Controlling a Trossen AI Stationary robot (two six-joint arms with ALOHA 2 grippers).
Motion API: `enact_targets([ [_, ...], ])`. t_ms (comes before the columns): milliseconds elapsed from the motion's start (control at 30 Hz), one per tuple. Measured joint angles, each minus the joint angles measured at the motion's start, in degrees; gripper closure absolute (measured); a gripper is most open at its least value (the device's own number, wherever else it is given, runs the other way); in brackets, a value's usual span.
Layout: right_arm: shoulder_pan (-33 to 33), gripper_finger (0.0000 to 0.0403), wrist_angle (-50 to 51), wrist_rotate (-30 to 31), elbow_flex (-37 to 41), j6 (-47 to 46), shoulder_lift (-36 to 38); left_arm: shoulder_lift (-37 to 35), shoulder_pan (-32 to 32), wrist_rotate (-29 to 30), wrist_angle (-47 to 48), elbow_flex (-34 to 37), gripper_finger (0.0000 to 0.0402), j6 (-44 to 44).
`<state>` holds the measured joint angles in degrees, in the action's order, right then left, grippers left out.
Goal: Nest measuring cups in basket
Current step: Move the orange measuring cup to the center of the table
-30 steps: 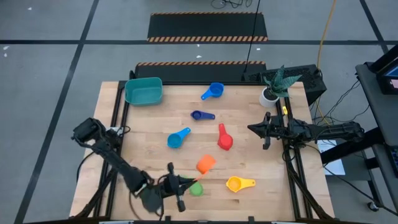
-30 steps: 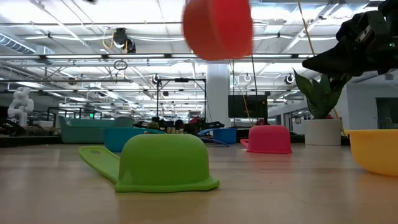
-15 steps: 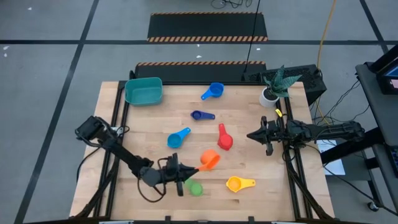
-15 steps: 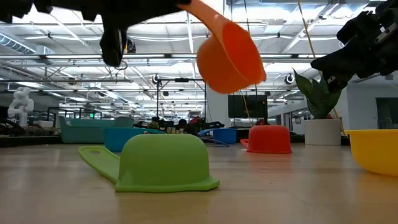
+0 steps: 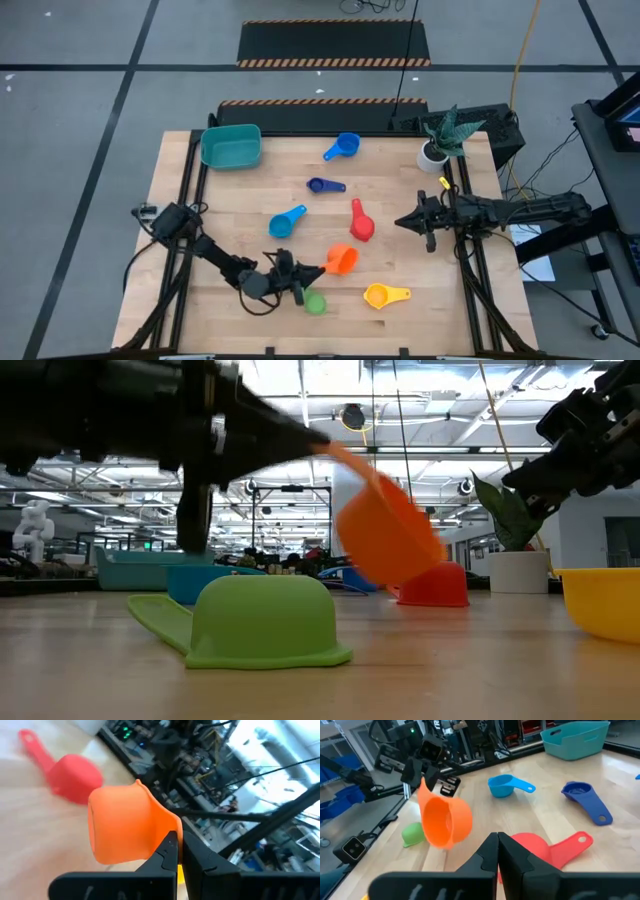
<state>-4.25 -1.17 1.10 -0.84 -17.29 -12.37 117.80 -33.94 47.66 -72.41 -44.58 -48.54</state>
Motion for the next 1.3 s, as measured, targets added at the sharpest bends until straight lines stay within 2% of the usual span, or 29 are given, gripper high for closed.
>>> enact_targets([
  [200,0.00,0.0403,0.10,0.01,0.00,0.01,-1.26,4.85,-0.23,4.28,-1.95,-0.89,0.0396,-9.23],
  [533,0.00,0.0403,0.09,0.11,0.00,0.01,-2.17,5.96,-0.11,6.03,-1.43,-2.78,0.0396,-10.89],
  [767,0.00,0.0403,0.10,0.12,0.00,0.01,-2.40,6.00,0.68,7.02,2.45,-2.75,0.0360,-14.16],
  [900,0.00,0.0403,0.09,0.13,0.00,0.01,-2.40,5.87,1.22,7.04,5.80,-2.78,0.0352,-16.01],
  [1300,0.00,0.0403,-0.19,0.12,0.00,-0.69,-2.40,5.90,2.08,7.42,6.78,-2.73,0.0346,-11.33],
])
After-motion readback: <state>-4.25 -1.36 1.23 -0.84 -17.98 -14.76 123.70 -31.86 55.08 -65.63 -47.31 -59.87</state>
